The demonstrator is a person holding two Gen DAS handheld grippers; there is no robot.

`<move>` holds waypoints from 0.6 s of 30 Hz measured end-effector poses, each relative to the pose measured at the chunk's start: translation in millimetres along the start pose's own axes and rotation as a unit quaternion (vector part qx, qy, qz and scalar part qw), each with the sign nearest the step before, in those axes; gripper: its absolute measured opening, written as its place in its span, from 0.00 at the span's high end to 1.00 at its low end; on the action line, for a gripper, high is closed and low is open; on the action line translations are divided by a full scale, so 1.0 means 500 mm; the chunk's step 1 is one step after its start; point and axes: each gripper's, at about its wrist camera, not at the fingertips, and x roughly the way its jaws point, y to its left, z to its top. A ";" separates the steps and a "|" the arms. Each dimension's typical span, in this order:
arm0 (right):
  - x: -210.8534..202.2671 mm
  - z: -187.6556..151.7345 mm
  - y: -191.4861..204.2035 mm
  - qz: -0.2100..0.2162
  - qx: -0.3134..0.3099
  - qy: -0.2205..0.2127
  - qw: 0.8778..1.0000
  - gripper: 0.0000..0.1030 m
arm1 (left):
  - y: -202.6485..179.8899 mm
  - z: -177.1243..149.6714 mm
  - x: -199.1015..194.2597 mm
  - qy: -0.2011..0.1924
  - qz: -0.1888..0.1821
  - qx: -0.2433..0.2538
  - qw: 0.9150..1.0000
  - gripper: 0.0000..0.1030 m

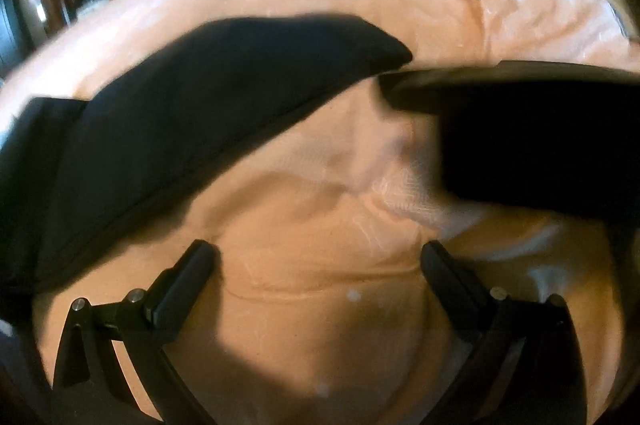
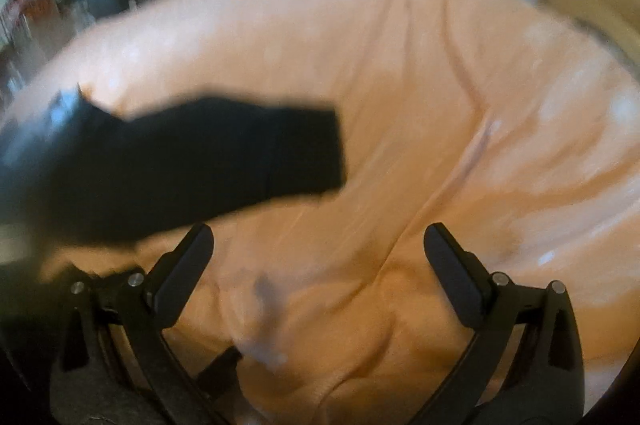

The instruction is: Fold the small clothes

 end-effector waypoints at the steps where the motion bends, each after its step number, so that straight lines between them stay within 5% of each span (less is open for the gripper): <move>1: -0.026 0.008 -0.004 0.007 0.007 -0.028 1.000 0.00 | 0.014 0.004 0.001 0.009 -0.025 -0.009 1.000 0.00; 4: -0.130 0.031 0.016 -0.033 0.001 -0.142 0.989 0.00 | 0.043 0.006 -0.026 0.053 -0.133 0.015 0.990 0.00; 6: -0.178 0.032 0.045 -0.043 -0.014 -0.187 0.981 0.00 | 0.048 -0.005 -0.071 0.080 -0.211 0.051 0.973 0.00; 10: -0.298 0.006 0.158 -0.010 -0.027 -0.271 0.962 0.00 | 0.123 -0.046 -0.262 0.038 -0.299 0.080 0.950 0.00; 16: -0.371 -0.086 0.288 0.074 0.004 -0.257 0.963 0.00 | 0.338 -0.087 -0.585 -0.032 -0.411 0.021 0.911 0.00; 18: -0.349 -0.109 0.338 0.107 0.020 -0.226 0.968 0.00 | 0.379 -0.090 -0.636 -0.036 -0.428 0.001 0.903 0.00</move>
